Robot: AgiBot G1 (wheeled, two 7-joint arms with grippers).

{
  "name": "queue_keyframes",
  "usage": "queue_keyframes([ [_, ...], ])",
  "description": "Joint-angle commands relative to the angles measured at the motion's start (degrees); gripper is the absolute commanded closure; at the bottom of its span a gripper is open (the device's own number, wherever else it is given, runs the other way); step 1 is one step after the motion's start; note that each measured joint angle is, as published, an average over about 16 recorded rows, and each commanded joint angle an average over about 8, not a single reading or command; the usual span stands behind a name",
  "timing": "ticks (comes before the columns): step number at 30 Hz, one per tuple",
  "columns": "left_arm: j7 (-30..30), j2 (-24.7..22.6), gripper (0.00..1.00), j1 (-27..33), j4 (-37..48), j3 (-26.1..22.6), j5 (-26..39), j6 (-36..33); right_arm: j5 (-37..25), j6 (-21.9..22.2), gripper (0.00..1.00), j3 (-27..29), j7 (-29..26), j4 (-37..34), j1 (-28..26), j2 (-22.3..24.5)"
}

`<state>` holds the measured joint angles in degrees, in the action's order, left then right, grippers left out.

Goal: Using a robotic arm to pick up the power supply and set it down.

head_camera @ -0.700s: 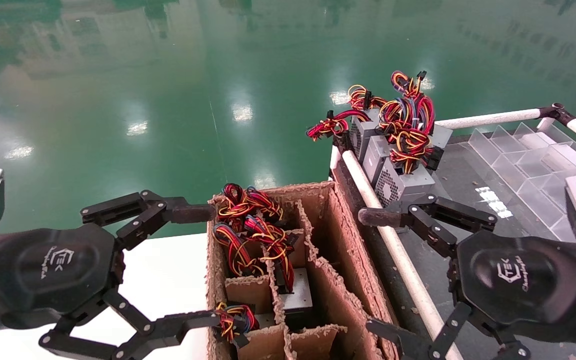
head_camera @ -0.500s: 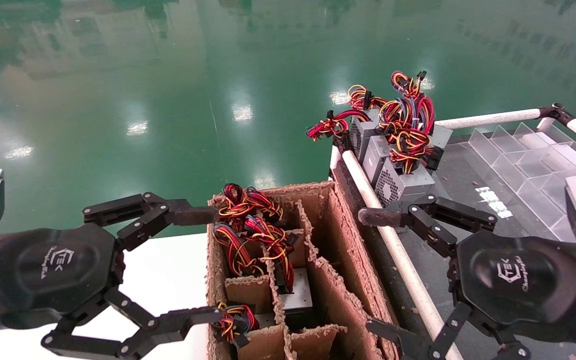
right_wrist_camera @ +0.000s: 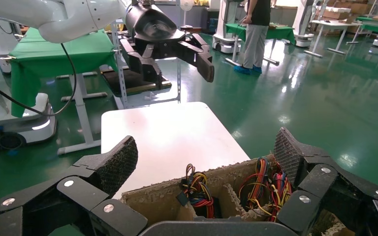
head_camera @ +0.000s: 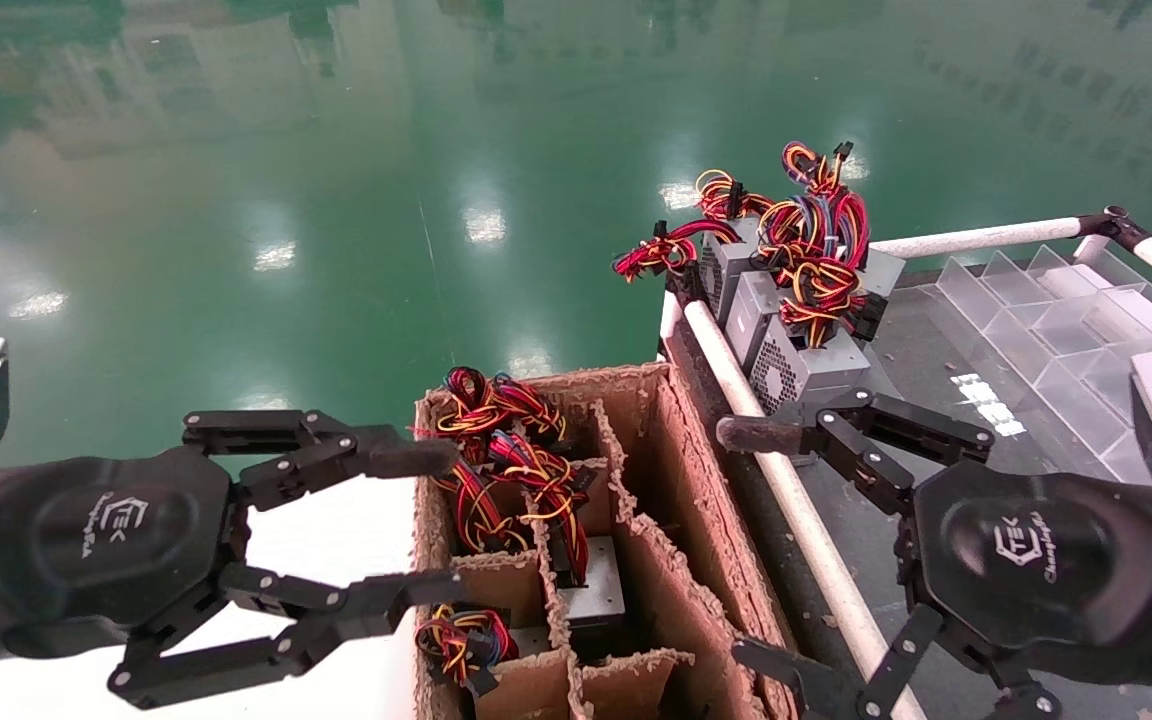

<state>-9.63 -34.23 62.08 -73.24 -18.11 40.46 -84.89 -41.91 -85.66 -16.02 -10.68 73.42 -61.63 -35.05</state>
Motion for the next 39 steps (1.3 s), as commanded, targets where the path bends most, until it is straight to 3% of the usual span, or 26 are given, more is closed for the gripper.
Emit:
queue_keyframes([
  [1, 0.00, 0.00, 1.00, 0.00, 0.00, 0.00, 0.00, 0.00, 0.00, 0.00, 0.00, 0.00, 0.00, 0.00, 0.00, 0.00],
  [21, 0.01, 0.00, 1.00, 0.01, 0.03, -0.01, 0.00, -0.01, -1.38, 1.37, 0.00, -0.26, -0.01, -0.84, -0.04, 0.00],
  [22, 0.02, 0.00, 0.96, 0.02, 0.03, -0.02, 0.00, -0.01, -1.72, 1.68, 0.00, -0.33, -0.01, -1.03, -0.07, -0.02],
  [29, 0.02, 0.00, 0.10, 0.03, 0.04, -0.03, -0.01, -0.02, -5.89, 4.02, 0.00, -2.25, -1.62, -3.33, -1.42, -0.92],
  [30, 0.03, 0.00, 0.01, 0.03, 0.04, -0.04, -0.01, -0.01, -6.88, 4.28, 0.00, -2.83, -2.09, -3.71, -1.85, -1.25],
  [39, 0.04, 0.01, 0.00, 0.03, 0.04, -0.05, -0.03, -0.01, -16.02, 5.17, 0.00, -9.15, -5.59, -7.32, -5.95, -6.86],
])
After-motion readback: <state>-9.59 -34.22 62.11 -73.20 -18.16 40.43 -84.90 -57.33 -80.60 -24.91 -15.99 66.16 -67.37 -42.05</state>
